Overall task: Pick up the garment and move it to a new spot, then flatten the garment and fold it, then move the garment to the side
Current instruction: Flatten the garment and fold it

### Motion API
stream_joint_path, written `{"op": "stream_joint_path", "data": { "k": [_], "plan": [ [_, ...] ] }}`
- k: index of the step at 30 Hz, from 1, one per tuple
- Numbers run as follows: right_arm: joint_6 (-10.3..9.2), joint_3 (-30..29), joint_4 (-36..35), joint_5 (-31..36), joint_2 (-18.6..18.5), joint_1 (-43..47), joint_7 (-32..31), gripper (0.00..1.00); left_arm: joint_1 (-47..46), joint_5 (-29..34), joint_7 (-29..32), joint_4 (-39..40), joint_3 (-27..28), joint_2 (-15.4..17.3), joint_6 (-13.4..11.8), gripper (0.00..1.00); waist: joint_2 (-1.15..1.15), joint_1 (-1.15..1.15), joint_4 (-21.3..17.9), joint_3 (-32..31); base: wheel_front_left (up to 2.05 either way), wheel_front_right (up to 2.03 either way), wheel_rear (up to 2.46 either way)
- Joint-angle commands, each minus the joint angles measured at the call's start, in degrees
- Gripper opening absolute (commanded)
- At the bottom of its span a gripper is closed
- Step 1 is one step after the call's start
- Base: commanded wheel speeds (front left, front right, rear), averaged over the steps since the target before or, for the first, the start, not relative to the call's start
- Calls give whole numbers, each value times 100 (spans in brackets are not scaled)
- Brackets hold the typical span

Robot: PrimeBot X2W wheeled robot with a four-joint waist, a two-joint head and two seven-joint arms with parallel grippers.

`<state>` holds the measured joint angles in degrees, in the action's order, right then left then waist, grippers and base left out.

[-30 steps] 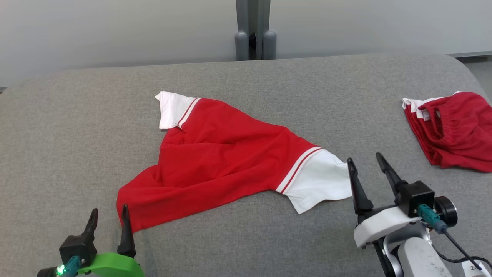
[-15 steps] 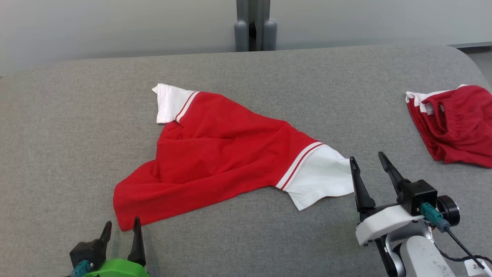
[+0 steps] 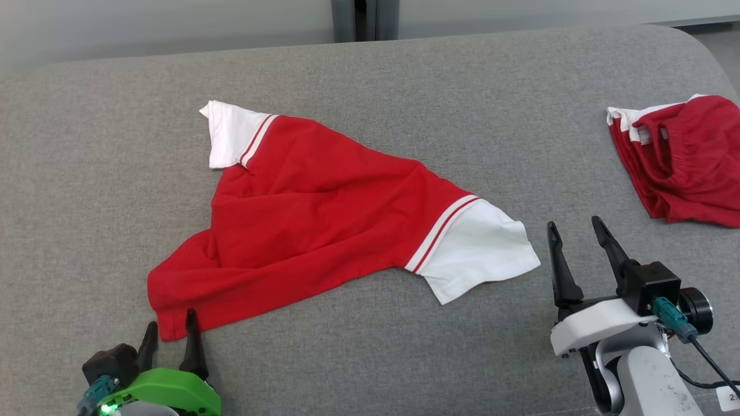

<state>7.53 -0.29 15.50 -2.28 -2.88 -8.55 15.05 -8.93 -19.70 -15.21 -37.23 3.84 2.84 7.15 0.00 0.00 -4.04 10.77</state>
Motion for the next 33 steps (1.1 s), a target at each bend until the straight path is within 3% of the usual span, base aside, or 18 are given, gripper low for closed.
{"op": "stream_joint_path", "data": {
  "k": [1, 3, 6, 7, 14, 25, 26, 27, 33],
  "plan": [
    [-9, -15, -3, 39, -8, 11, 15, 100, -61, -39, 17, -76, -52, 11, 35, 100, 0, 0, -15, 67, 0, 0, 0],
    [-9, -38, 19, 23, -10, -1, 15, 100, -105, -132, 22, -165, -182, 5, 45, 100, 0, 0, -8, 105, 0, 0, 0],
    [-9, -70, 98, -10, -10, -13, 15, 100, -158, -248, 34, -190, -424, -18, 49, 18, 0, 0, 14, 171, 0, 0, 0],
    [-9, -93, 170, -8, -10, -9, 15, 100, -171, -284, 34, -194, -482, -15, 49, 0, 0, 0, 32, 195, 0, 0, 0],
    [-9, -301, 737, -210, -6, -192, 15, 100, -313, -313, 34, -74, -656, 16, 44, 0, 0, 0, 206, 390, 0, 0, 0],
    [-9, 263, 2031, -214, -10, -718, -6, 100, -346, -265, 28, 124, -699, 109, 26, 0, 0, 0, 442, 596, 0, 0, 0],
    [-9, 322, 2186, -236, -3, -726, -32, 43, -340, -263, 28, 137, -705, 110, 24, 0, 0, 0, 452, 591, 0, 0, 0],
    [-4, 393, 2299, -230, 1, -724, -41, 0, -338, -266, 28, 164, -706, 109, 23, 0, 0, 0, 459, 582, 0, 0, 0],
    [-4, 588, 2240, -754, 5, -681, -28, 0, -219, -384, 10, 511, -521, 79, 27, 0, 0, 0, 434, 322, 0, 0, 0]
  ]
}}
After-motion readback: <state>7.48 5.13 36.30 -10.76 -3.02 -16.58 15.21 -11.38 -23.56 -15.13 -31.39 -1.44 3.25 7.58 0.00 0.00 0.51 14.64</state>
